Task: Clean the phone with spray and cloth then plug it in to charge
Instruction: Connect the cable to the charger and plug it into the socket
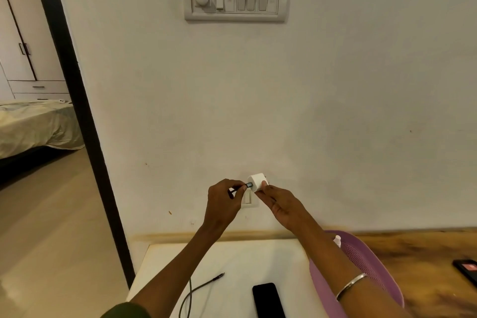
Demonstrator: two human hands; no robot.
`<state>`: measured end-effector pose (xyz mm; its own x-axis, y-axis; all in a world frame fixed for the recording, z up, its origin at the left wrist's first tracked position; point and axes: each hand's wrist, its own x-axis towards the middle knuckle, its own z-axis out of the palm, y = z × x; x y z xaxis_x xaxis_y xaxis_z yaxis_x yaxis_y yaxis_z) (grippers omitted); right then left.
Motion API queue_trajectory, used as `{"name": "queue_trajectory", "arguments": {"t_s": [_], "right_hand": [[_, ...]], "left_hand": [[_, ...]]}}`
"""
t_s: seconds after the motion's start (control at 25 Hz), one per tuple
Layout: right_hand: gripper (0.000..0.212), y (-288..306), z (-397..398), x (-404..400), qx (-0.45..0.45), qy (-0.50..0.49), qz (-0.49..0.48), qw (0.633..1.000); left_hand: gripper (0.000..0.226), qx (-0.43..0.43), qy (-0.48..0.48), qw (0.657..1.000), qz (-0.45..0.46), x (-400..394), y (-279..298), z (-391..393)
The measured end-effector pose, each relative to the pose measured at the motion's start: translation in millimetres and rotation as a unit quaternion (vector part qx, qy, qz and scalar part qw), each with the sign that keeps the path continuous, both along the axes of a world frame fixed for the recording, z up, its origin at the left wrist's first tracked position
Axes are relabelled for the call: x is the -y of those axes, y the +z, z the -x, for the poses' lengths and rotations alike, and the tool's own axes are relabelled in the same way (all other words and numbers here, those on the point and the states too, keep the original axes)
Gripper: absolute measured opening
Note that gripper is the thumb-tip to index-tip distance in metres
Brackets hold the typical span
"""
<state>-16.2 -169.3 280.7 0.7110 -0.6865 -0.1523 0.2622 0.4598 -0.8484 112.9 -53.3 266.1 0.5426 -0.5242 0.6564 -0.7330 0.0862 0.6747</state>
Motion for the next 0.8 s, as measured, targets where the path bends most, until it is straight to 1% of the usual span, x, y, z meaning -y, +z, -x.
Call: {"name": "queue_trajectory", "arguments": {"t_s": [0.08, 0.16, 0.2, 0.24, 0.28, 0.36, 0.44, 0.52, 0.6, 0.8], "right_hand": [[0.017, -5, -4, 0, -0.012, -0.005, -0.001, 1.0], [0.027, -8, -7, 3, -0.006, -0.014, -0.01, 1.0], [0.03, -10, -8, 4, -0.003, -0.015, -0.006, 1.0], [0.032, -13, -9, 6, -0.008, -0.013, 0.009, 1.0], [0.033, -16, -10, 6, -0.019, -0.008, 0.034, 0.999], [0.037, -24, -11, 2, -0.052, 0.01, 0.108, 0.993], [0.04, -33, -13, -2, -0.085, 0.02, 0.188, 0.978], [0.039, -39, -11, -2, -0.105, 0.011, 0.235, 0.966], [0.034, -49, -6, 4, -0.118, 0.003, 0.23, 0.966], [0.028, -109, 17, 7, -0.132, 0.009, 0.101, 0.986]], "left_hand": [[0.008, -0.002, 0.001, 1.0, 0.006, -2, -8, 2], [0.01, -0.015, -0.002, 1.0, 0.007, -4, -16, 5], [0.013, -0.045, -0.01, 0.999, 0.0, -5, -19, 6], [0.018, -0.097, -0.024, 0.995, -0.017, -6, -21, 6], [0.024, -0.164, -0.046, 0.984, -0.044, -7, -21, 4], [0.031, -0.286, -0.103, 0.948, -0.092, -7, -19, -1], [0.032, -0.33, -0.128, 0.93, -0.102, -3, -21, -7], [0.034, -0.351, -0.134, 0.921, -0.105, 5, -27, -10], [0.033, -0.39, -0.13, 0.905, -0.106, 14, -39, -13], [0.034, -0.486, -0.042, 0.871, -0.066, 30, -74, -35]]}}
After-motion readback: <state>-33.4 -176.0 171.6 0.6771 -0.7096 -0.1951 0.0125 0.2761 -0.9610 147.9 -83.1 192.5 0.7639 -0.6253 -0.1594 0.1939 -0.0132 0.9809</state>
